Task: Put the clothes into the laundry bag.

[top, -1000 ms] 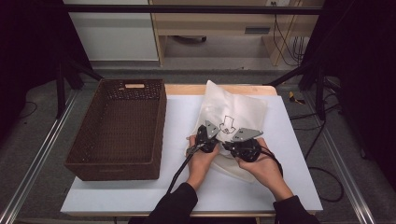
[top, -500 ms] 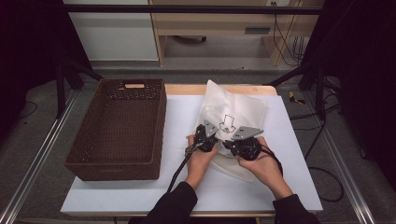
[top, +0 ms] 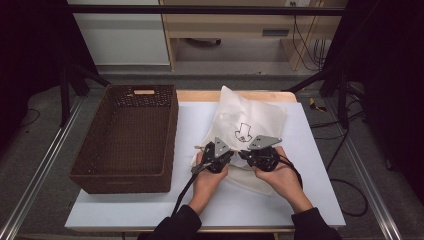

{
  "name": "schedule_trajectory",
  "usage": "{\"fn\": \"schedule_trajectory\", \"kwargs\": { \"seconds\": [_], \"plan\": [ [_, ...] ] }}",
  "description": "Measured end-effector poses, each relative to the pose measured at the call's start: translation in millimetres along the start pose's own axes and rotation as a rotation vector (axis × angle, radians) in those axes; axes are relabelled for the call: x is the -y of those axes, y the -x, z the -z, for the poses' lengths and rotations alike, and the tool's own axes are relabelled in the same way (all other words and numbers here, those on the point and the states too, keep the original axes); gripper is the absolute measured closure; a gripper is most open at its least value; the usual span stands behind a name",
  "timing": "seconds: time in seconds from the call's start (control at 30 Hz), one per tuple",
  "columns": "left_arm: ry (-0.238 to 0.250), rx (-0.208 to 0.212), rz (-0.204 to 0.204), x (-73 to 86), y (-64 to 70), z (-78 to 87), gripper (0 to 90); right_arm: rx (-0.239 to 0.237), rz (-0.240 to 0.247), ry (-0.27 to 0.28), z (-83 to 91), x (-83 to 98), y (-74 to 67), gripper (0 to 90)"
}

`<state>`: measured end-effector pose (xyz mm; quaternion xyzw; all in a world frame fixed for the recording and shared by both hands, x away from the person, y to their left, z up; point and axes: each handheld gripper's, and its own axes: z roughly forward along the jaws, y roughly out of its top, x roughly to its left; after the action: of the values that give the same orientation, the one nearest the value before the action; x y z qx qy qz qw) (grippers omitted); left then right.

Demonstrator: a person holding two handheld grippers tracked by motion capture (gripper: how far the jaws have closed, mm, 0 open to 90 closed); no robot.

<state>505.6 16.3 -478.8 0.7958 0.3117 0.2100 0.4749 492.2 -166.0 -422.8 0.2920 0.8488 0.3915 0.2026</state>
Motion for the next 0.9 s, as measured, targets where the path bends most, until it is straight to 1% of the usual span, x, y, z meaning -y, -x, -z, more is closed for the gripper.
{"fn": "schedule_trajectory", "kwargs": {
  "seconds": [0.03,0.07,0.1,0.13,0.2,0.27,0.3,0.33,0.37,0.4,0.43,0.47,0.57,0.6,0.67,0.7,0.73,0.83,0.9],
  "plan": [
    [0.003,0.023,0.005,2.9,4.6,6.1,90.0,0.0,-0.001,-0.001,-0.7,-0.2,0.6,88.4],
    [0.003,0.023,0.005,2.9,4.6,6.1,90.0,0.001,-0.001,-0.001,-1.1,-0.3,0.7,88.3],
    [-0.002,0.033,0.005,3.9,7.0,8.5,90.0,0.001,-0.001,-0.002,-1.2,-0.4,0.7,88.4],
    [-0.006,0.054,0.002,5.3,11.8,10.6,90.0,0.002,-0.001,-0.002,-1.3,-0.5,0.6,88.3],
    [-0.011,0.06,-0.002,5.6,14.1,9.6,90.0,0.004,0.001,-0.002,-0.9,-0.4,0.0,88.3],
    [-0.014,0.064,-0.001,5.6,16.7,4.4,90.0,0.007,-0.001,0.0,0.5,-0.6,-0.7,88.3],
    [-0.028,0.053,0.0,2.8,16.0,-2.5,90.0,0.007,-0.002,0.002,1.2,-0.8,-1.3,88.3],
    [-0.028,0.053,0.0,2.8,16.0,-2.5,90.0,0.01,0.003,-0.001,2.2,-1.1,-1.5,88.3],
    [-0.017,0.05,0.005,1.0,14.7,-5.5,90.0,0.009,0.001,-0.001,3.0,-1.2,-2.0,88.3],
    [-0.031,0.051,0.012,-2.9,11.6,-13.3,90.0,0.009,0.003,-0.004,3.8,-1.4,-2.3,88.3],
    [-0.031,0.051,0.012,-2.9,11.6,-13.3,90.0,0.009,0.008,-0.005,4.4,-1.6,-2.2,88.3],
    [-0.049,0.052,0.021,-6.0,9.9,-20.3,90.0,0.008,0.011,-0.005,5.2,-1.9,-2.0,88.3],
    [-0.046,0.052,0.03,-8.5,8.0,-25.1,90.0,0.008,0.006,-0.005,6.5,-2.7,-1.9,88.3],
    [-0.059,0.05,0.027,-10.9,7.3,-30.2,90.0,0.008,0.008,-0.004,6.6,-2.7,-1.5,88.3],
    [-0.061,0.049,0.023,-11.9,7.2,-32.3,90.0,0.008,0.006,-0.004,6.7,-2.6,-1.5,88.3],
    [-0.069,0.05,0.019,-13.4,6.9,-34.8,90.0,0.008,0.008,-0.002,6.8,-2.4,-1.3,88.3],
    [-0.062,0.048,0.018,-14.2,6.8,-36.1,90.0,0.008,0.007,0.0,6.9,-2.1,-1.5,88.3],
    [-0.064,0.03,0.012,-17.5,4.2,-42.6,90.0,0.01,0.002,-0.003,8.2,-1.5,-2.3,88.3],
    [-0.064,0.026,0.015,-18.6,3.2,-44.6,90.0,0.011,-0.001,-0.004,8.9,-1.1,-2.5,88.3]
  ]
}}
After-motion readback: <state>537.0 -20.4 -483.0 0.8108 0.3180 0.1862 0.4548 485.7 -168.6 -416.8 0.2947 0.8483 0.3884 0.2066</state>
